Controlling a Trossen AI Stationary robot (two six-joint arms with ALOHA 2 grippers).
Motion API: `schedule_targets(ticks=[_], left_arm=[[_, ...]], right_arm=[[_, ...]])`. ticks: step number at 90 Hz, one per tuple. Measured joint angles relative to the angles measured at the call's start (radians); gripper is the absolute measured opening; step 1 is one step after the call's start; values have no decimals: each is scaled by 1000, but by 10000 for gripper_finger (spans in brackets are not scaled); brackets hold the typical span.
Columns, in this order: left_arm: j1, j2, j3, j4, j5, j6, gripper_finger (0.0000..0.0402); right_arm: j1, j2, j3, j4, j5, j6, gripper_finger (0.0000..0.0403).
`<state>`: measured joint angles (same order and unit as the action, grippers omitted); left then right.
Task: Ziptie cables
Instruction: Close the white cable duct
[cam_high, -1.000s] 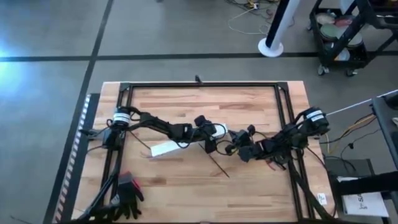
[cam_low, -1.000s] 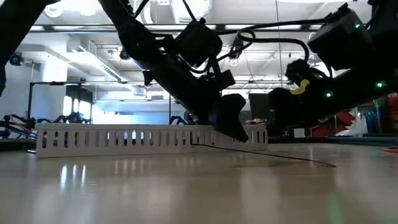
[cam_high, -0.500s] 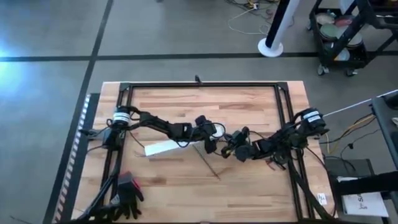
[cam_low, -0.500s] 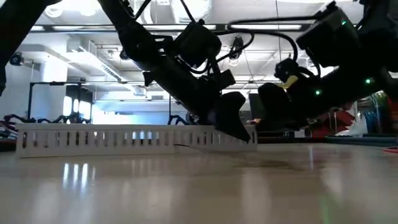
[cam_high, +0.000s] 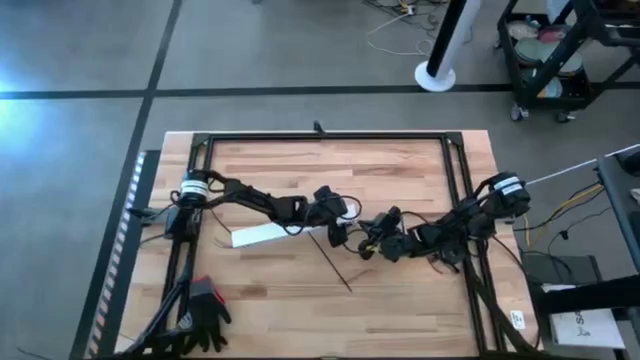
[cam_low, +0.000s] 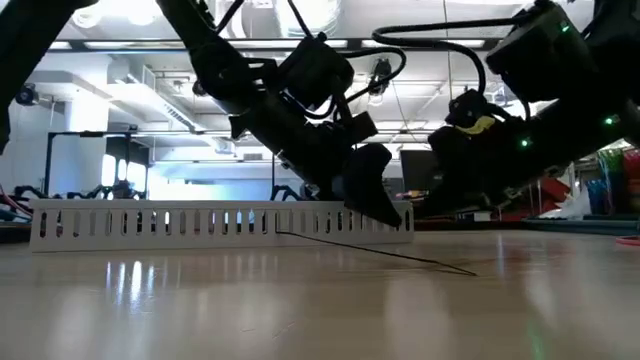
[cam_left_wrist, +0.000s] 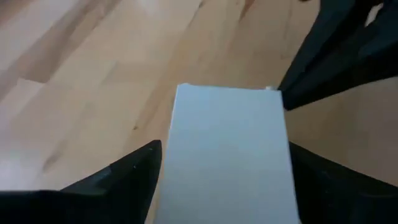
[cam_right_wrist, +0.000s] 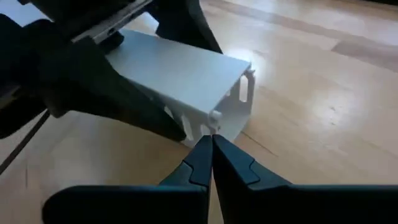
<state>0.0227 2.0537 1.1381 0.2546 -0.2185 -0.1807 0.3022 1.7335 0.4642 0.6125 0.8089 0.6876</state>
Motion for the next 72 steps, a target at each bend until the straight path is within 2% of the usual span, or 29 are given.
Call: schedule_targets(ticks=[16,27,36,47,65,72], left_arm=[[0,2,0,0,0,-7,207],[0,2,0,0,0,-8,207],[-1,3,2,-3,0,-15,235],[-1,3,2,-4,1,-20,256],[-2,3,0,-13,0,-18,218],[-2,3,1,-14,1,-20,206]], right_arm=[[1,0,0,-17,30,-7,0],[1,-19,-3,-65,44,31,0],[1,-19,-4,-86,85,58,0],[-10,-17,15,-76,79,55,0],[-13,-11,66,-109,40,-41,0],[-13,-21,71,-156,40,-19,0]])
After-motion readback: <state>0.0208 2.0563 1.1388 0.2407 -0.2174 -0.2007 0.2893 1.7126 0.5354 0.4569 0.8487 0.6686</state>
